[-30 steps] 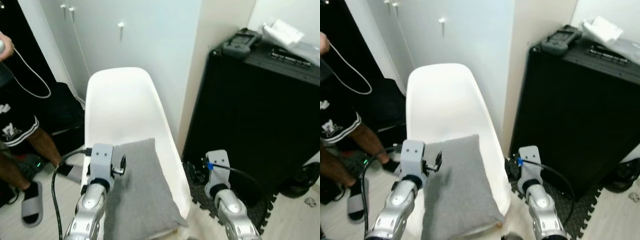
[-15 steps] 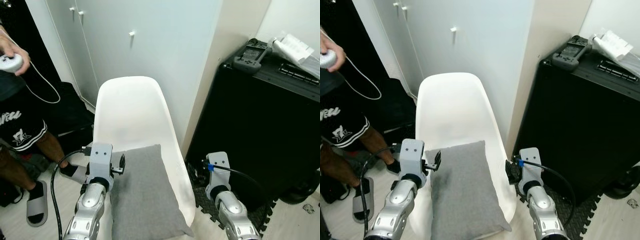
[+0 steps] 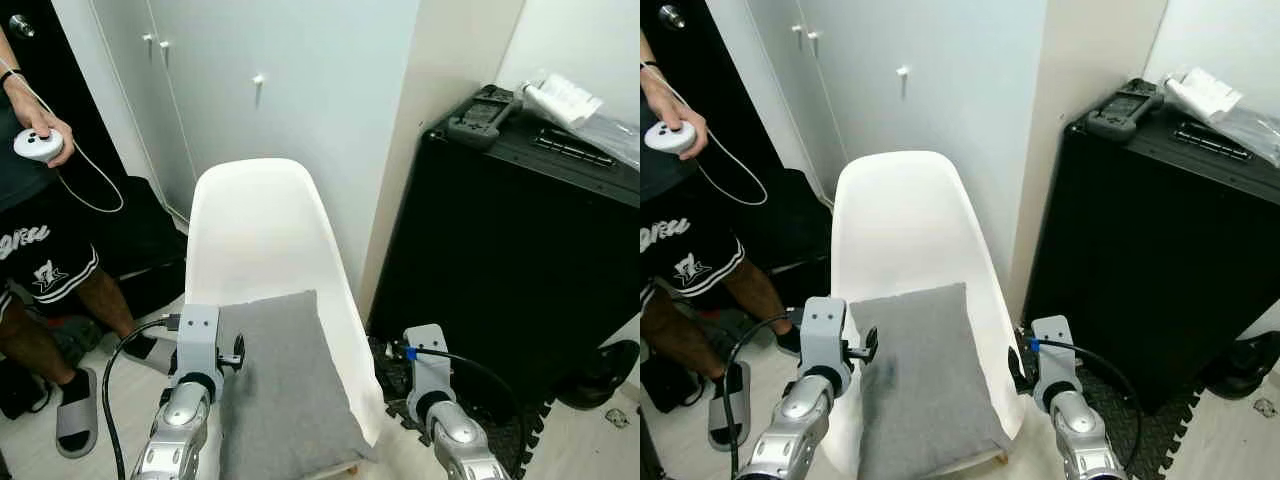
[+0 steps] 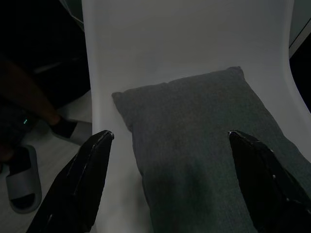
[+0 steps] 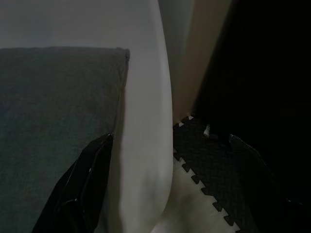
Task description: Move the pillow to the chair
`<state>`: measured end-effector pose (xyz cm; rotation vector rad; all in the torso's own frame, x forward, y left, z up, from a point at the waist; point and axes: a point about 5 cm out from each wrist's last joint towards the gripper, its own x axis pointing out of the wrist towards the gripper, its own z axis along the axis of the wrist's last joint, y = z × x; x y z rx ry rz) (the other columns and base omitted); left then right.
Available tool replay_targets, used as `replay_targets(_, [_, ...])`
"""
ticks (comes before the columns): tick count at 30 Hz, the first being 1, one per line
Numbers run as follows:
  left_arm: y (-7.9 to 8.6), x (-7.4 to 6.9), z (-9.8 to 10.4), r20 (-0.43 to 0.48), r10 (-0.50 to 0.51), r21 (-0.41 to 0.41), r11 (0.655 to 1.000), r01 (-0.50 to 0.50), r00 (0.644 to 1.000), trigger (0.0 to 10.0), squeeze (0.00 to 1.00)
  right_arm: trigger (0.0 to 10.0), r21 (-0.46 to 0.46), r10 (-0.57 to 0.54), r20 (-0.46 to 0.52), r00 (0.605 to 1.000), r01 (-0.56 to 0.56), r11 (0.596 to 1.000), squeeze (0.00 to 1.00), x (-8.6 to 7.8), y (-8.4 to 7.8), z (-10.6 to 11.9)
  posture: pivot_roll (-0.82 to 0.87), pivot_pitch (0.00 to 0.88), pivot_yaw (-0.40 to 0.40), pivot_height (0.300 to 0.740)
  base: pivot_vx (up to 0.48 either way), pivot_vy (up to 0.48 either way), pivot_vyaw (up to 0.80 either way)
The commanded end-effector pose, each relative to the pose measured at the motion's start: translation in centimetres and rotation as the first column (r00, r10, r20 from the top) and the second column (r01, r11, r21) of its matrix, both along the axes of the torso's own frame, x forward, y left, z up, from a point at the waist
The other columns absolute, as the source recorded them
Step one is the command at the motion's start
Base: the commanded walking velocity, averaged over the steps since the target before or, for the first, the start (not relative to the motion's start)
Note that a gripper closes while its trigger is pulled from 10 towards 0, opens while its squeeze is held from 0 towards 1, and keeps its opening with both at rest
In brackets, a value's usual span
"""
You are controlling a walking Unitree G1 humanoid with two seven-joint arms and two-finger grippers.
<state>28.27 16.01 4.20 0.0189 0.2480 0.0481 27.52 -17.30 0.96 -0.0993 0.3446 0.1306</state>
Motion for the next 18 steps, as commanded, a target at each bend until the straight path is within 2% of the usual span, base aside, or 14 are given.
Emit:
replay_targets(1, [0.1, -0.1, -0.4, -0.018, 0.001, 0.002, 1.0, -0.001, 1.0, 10.0, 0.0, 10.0, 0.024, -0.009, -0.008, 1.0, 0.01, 1.0, 0.0, -0.2, 0.1, -0.4, 0.03, 0.112, -0.004, 0.74, 0.0, 0.0, 0.0])
replay_targets(5, [0.0, 0.0, -0.5, -0.018, 0.0, 0.002, 1.0, 0.0, 1.0, 10.0, 0.0, 10.0, 0.058, -0.008, -0.01, 1.0, 0.008, 0.998, 0.0, -0.2, 0.3, -0.5, 0.03, 0.11, -0.004, 0.74, 0.0, 0.0, 0.0])
replay_targets(10, [0.1, 0.0, -0.5, -0.017, -0.003, 0.002, 1.0, 0.003, 1.0, 10.0, 0.0, 10.0, 0.02, -0.011, -0.014, 1.0, 0.011, 1.0, 0.0, -0.2, 0.0, -0.5, 0.03, 0.102, -0.003, 0.74, 0.0, 0.0, -0.8])
replay_targets(18, [0.0, 0.0, -0.6, -0.023, -0.009, 0.009, 1.0, 0.01, 1.0, 10.0, 0.0, 10.0, 0.038, -0.062, -0.015, 0.998, 0.062, 0.997, 0.0, -0.3, -1.0, -0.6, 0.03, 0.09, 0.0, 0.74, 0.0, 0.0, -0.8])
